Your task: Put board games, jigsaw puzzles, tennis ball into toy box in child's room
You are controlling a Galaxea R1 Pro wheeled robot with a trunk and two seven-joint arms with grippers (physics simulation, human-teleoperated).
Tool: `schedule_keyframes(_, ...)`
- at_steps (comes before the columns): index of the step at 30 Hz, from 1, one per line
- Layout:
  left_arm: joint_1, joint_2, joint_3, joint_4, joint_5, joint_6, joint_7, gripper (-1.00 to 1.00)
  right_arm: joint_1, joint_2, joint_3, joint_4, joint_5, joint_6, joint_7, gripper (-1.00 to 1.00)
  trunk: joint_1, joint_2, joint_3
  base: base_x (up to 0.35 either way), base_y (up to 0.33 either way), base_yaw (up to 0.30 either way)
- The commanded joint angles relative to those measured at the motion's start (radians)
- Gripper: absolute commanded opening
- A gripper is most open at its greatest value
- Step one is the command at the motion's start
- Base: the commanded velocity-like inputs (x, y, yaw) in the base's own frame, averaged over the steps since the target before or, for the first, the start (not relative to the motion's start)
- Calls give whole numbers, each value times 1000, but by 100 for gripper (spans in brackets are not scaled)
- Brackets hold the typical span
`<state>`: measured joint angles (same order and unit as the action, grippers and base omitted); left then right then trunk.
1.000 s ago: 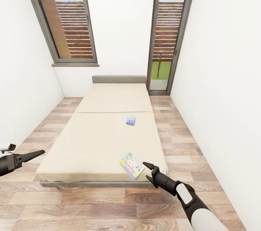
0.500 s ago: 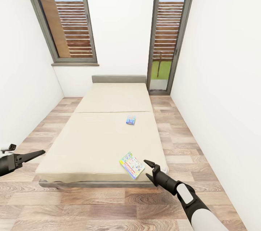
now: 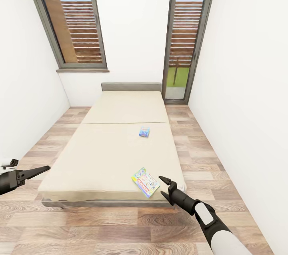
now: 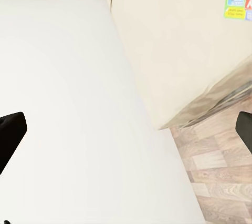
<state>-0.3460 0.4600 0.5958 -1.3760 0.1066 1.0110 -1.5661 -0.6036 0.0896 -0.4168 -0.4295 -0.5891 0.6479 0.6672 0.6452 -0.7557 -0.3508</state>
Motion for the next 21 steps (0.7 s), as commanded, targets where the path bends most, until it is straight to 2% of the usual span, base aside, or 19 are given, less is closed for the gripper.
schedule_keyframes(1, -1, 0, 0, 0, -1, 11, -5, 100, -1, 1, -6, 0, -1, 7, 0, 100, 4, -8, -5, 0, 0, 0)
schedule_keyframes(21, -1, 0, 0, 0, -2, 11, -5, 100, 1, 10, -4, 1, -2, -3, 25, 100, 81, -148, -67, 0, 0, 0)
